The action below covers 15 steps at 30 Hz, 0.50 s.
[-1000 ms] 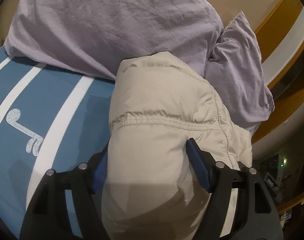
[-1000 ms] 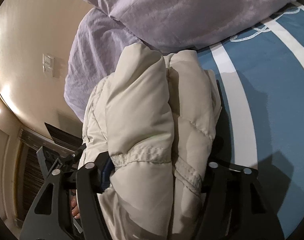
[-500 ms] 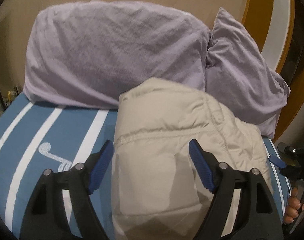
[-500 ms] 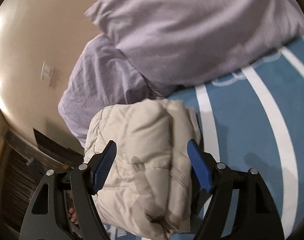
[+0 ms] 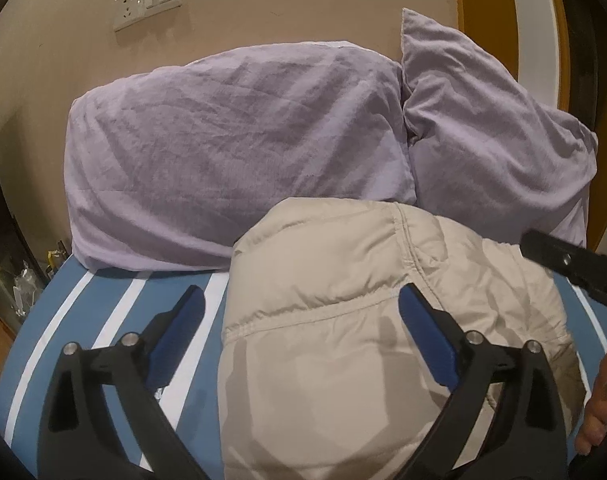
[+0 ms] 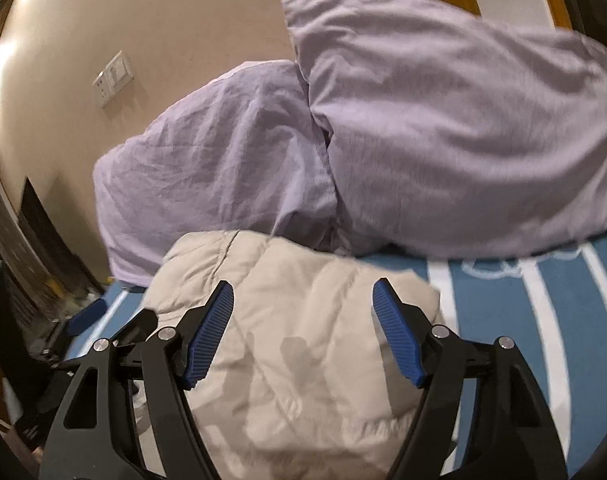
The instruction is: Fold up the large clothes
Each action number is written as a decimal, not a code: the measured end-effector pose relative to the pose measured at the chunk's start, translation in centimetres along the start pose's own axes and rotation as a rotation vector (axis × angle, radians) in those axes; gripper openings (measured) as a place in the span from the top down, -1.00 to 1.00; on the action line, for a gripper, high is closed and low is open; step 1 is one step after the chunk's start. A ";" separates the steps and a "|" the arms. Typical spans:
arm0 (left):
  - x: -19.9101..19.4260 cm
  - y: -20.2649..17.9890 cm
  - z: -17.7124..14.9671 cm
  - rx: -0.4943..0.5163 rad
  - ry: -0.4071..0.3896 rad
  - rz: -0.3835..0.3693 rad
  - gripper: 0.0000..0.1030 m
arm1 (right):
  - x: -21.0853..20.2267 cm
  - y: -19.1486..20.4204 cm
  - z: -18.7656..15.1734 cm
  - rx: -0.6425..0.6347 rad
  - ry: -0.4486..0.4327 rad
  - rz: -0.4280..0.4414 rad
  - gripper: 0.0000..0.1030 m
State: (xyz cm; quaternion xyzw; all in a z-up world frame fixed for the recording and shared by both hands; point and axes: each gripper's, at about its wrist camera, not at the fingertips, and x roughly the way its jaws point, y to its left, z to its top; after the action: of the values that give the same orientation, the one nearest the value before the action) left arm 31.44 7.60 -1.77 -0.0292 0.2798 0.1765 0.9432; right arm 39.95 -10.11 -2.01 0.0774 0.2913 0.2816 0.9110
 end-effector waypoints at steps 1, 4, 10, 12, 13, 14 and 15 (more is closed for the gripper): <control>0.3 -0.2 -0.1 0.013 0.003 0.010 -0.91 | 0.1 0.2 0.0 -0.016 -0.008 -0.015 -0.44; 1.5 -0.6 -0.8 0.049 0.026 0.029 -0.91 | 1.0 0.5 -0.3 -0.076 -0.025 -0.082 -0.44; 2.5 -0.1 -1.4 0.023 0.036 -0.031 -0.95 | 3.6 -1.1 -2.2 -0.086 0.039 -0.126 -0.44; 2.8 -0.1 -1.6 0.017 0.040 -0.042 -0.95 | 3.9 -1.3 -2.6 -0.085 0.035 -0.127 -0.44; 3.1 0.0 -1.7 0.009 0.044 -0.052 -0.95 | 4.1 -1.4 -2.7 -0.089 0.036 -0.131 -0.44; 3.3 0.0 -1.8 0.003 0.047 -0.060 -0.95 | 4.3 -1.3 -2.9 -0.096 0.037 -0.136 -0.44; 3.5 0.2 -1.9 -0.008 0.052 -0.073 -0.96 | 4.2 -1.3 -3.1 -0.102 0.037 -0.138 -0.44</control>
State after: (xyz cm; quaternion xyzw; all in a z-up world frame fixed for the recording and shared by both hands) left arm 33.11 8.60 -5.27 -0.0479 0.3024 0.1425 0.9413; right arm 41.60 -8.86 -7.01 0.0052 0.2982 0.2340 0.9254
